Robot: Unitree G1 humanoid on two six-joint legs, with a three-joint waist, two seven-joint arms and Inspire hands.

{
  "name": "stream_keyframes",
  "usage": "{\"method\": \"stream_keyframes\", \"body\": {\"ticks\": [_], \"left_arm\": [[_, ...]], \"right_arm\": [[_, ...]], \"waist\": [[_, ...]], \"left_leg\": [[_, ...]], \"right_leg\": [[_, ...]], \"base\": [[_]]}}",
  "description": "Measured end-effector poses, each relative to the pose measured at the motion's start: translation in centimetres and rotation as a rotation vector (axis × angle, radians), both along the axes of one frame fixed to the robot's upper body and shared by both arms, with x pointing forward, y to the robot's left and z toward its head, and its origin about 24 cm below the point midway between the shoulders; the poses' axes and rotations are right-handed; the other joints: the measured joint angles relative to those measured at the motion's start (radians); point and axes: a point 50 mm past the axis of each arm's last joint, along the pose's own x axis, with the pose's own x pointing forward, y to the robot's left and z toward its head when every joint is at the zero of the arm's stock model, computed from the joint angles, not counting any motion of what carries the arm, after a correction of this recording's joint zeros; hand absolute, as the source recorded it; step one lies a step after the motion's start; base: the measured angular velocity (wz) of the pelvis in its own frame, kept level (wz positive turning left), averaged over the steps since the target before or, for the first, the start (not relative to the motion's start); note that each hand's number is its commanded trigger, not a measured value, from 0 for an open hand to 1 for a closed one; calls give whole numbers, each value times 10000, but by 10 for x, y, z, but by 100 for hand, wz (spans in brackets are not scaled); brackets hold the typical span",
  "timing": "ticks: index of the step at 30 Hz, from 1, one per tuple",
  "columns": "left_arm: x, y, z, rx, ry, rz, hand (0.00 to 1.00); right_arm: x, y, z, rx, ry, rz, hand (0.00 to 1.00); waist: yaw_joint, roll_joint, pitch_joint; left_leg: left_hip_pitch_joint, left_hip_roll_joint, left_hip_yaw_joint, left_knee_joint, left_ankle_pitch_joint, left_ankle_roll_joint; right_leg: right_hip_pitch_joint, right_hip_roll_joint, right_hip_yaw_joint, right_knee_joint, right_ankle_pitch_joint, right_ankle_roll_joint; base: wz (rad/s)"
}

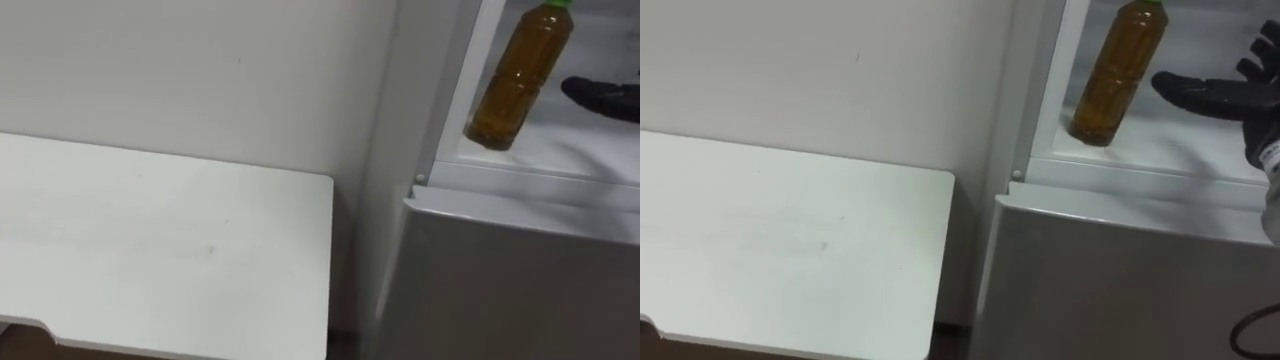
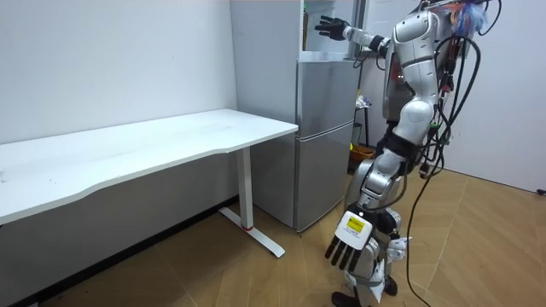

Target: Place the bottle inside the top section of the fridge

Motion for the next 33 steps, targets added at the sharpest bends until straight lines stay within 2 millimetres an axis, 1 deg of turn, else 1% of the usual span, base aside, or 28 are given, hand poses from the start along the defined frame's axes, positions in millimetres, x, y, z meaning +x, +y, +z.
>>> {"method": "stream_keyframes", "body": {"ticks": [2, 4, 6, 8, 9, 10, 12, 14, 15, 16, 17, 19, 21, 24, 25, 26, 28, 29, 30, 31, 32, 33], "left_arm": [[0, 0, 0, 42, 5, 10, 0], [0, 0, 0, 216, -23, 73, 0], [1, 0, 0, 303, -124, 210, 0], [4, -1, 0, 308, -192, 182, 0], [5, -3, -1, 270, -209, 112, 0], [7, -5, -2, 277, -209, 28, 0], [7, -8, -3, 290, -192, 47, 0], [6, -12, -5, 341, -145, 125, 0], [5, -13, -6, 327, -48, 170, 0], [5, -14, -7, 298, -24, 182, 0], [5, -15, -7, 281, -26, 189, 0], [2, -17, -8, 196, 24, 330, 0], [-1, -17, -8, 166, 62, 423, 0], [-4, -19, -9, 122, 23, 457, 0], [-4, -21, -10, 106, 38, 489, 0], [-5, -21, -10, 118, 34, 503, 0], [-4, -26, -11, 78, 0, 596, 0], [-4, -26, -11, 56, -1, 586, 0], [-5, -28, -12, 14, -5, 628, 0], [-6, -28, -12, -30, -37, 768, 0], [-6, -28, -12, -43, -42, 828, 0], [-7, -29, -12, -85, -44, 912, 0]], "right_arm": [[-9, 3, 4, 33, -425, -32, 0], [-20, 7, 13, 97, -1056, -26, 0], [-26, 10, 18, 121, -1459, -110, 0], [-28, 15, 21, 108, -1735, -55, 0], [-30, 21, 19, 60, -1832, 39, 0], [-34, 26, 13, -181, -1805, 55, 0], [-39, 31, -1, -127, -1643, 197, 0], [-40, 36, -13, 86, -1437, 220, 0], [-41, 35, -24, 297, -1184, 132, 0], [-44, 33, -34, 574, -969, -59, 0], [-47, 31, -38, 703, -918, -199, 0], [-55, 29, -49, 1195, -847, -480, 0], [-59, 29, -54, 1496, -845, -626, 0], [-65, 29, -68, 1974, -714, -661, 0], [-70, 28, -75, 2170, -619, -704, 0], [-73, 28, -77, 2262, -589, -713, 0], [-82, 27, -90, 2844, -462, -723, 0], [-84, 27, -94, 3062, -414, -730, 0], [-88, 26, -102, 3336, -249, -785, 0], [-92, 26, -111, 3687, -38, -829, 0], [-94, 26, -116, 3865, 70, -877, 0], [-98, 27, -126, 4139, 287, -993, 0]], "waist": [[-48, 9, 0], [-133, 31, -7], [-186, 55, -17], [-210, 110, 13], [-230, 149, 31], [-253, 202, 34], [-258, 246, -1], [-276, 297, 23], [-302, 337, 15], [-308, 367, -19], [-309, 380, -33], [-290, 507, -70], [-298, 547, -91], [-280, 523, -58], [-295, 516, -30], [-295, 531, -13], [-337, 585, 32], [-337, 588, 32], [-336, 596, 31], [-331, 623, 43], [-321, 693, 69], [-339, 688, 43]], "left_leg": [[18, -1, 37, -19, -6, 2], [31, 0, 99, -70, -4, 2], [43, 5, 153, -89, -4, 2], [97, 18, 245, -108, -5, 3], [158, 36, 296, -157, -8, 0], [205, 74, 311, -163, -25, -6], [231, 112, 356, -162, -48, -16], [262, 113, 449, -172, -51, -20], [283, 116, 498, -175, -58, -31], [292, 121, 511, -187, -62, -34], [295, 122, 526, -198, -62, -34], [371, 123, 579, -308, -60, -35], [441, 122, 623, -315, -59, -37], [583, 141, 814, -376, -75, -48], [588, 144, 827, -377, -89, -45], [588, 153, 837, -377, -96, -42], [537, 196, 881, -327, -173, -22], [535, 197, 912, -321, -183, -20], [537, 183, 986, -306, -201, -16], [542, 151, 1043, -302, -213, -18], [545, 149, 1056, -295, -215, -17], [565, 141, 1077, -285, -215, -16]], "right_leg": [[-9, -1, 7, -1, -1, 1], [-28, 4, 44, -6, -1, 2], [-22, 3, 50, -11, -1, 2], [-22, 13, 176, 0, 0, 1], [-26, 32, 274, 1, 2, 0], [-9, 40, 302, 2, 2, 1], [-11, 58, 365, 12, 2, 1], [-27, 79, 460, 13, 6, -6], [-27, 93, 510, 13, 8, -9], [-26, 95, 512, 14, 7, -8], [-25, 94, 513, 16, 7, -8], [-4, 93, 531, 15, 6, -7], [9, 98, 564, 17, 5, -5], [60, 137, 813, 19, 5, -5], [75, 133, 830, 20, 5, -4], [76, 131, 836, 20, 4, -3], [39, 125, 907, 17, -3, 8], [28, 129, 957, 15, -6, 14], [-1, 133, 1032, -1, -14, 26], [-10, 142, 1082, -9, -18, 34], [-9, 145, 1093, -15, -19, 35], [-12, 143, 1107, -15, -22, 40]], "base": [[-3], [-6], [-4], [-13], [-18], [-15], [-10], [-14], [-9], [-7], [0], [-6], [-9], [-16], [-12], [-5], [-7], [-13], [-15], [-13], [-8], [-4]]}}
